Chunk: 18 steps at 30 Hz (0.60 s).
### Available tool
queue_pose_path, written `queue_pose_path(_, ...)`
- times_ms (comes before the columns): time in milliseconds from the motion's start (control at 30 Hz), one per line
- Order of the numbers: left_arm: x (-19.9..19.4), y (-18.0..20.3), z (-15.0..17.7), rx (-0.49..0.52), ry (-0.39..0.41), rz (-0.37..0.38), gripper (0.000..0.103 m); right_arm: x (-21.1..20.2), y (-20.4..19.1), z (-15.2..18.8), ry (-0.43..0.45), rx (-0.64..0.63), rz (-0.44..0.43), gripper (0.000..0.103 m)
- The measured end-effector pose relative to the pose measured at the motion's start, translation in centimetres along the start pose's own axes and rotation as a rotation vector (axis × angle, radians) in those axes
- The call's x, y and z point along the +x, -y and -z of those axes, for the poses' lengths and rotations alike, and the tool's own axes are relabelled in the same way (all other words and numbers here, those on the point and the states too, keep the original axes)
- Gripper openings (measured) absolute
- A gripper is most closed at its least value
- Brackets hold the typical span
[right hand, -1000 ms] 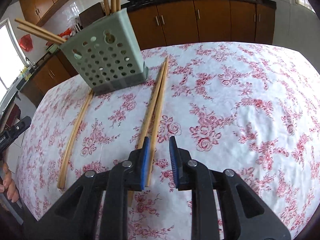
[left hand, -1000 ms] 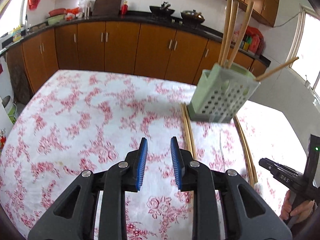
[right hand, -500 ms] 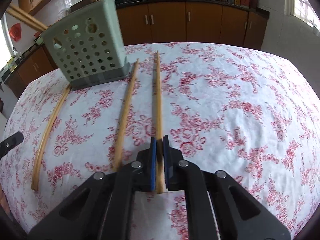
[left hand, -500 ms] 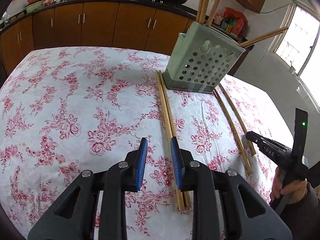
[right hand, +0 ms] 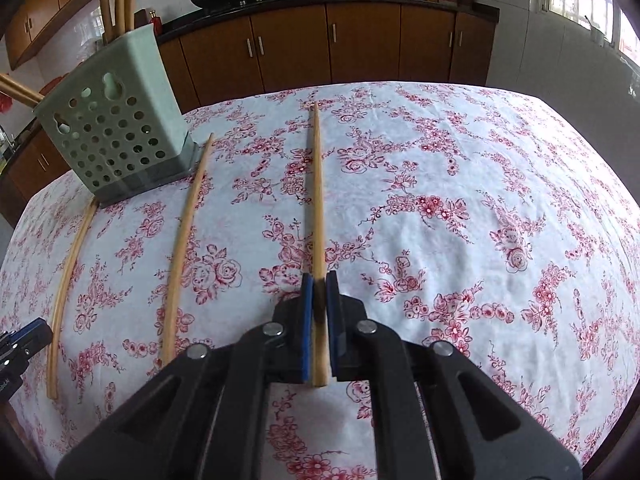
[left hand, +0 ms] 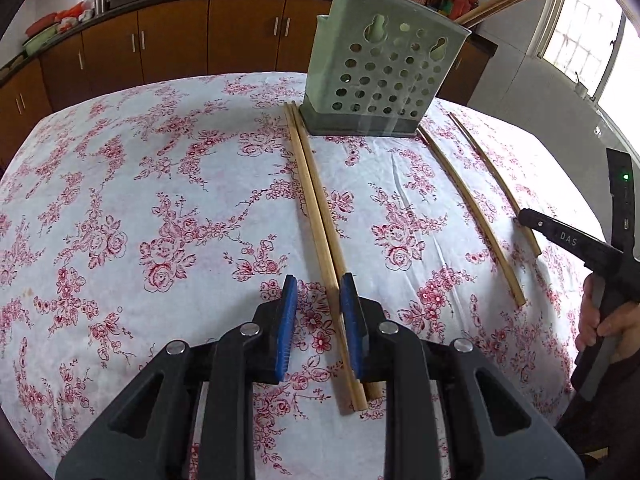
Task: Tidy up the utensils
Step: 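Grasp a bamboo chopstick with the right gripper while the left gripper grasps another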
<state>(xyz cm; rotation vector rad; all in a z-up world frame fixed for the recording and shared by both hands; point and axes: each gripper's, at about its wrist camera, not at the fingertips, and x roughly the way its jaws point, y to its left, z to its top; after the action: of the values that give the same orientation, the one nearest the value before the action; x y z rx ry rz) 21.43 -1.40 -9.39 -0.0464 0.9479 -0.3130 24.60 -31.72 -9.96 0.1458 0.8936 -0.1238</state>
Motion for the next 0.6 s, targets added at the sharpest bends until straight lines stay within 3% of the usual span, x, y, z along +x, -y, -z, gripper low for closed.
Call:
queue_pose_path(367,0.2,0.5,-0.4,0.006,0.012,-0.073,0.023,-0.3,-0.2,0.2,0.002,-0.002,-0.012,0.012)
queue_pose_path(500,0.8,0.3,-0.8,0.004,0.025,-0.131,0.008,-0.3,-0.6,0.3,0.007,-0.031,-0.005,0.015)
queue_pose_path(600,0.8,-1.7,-1.6,-0.060,0.025,-0.166,0.008,-0.1,-1.0,0.3,0.012,-0.055,0.005,0.015)
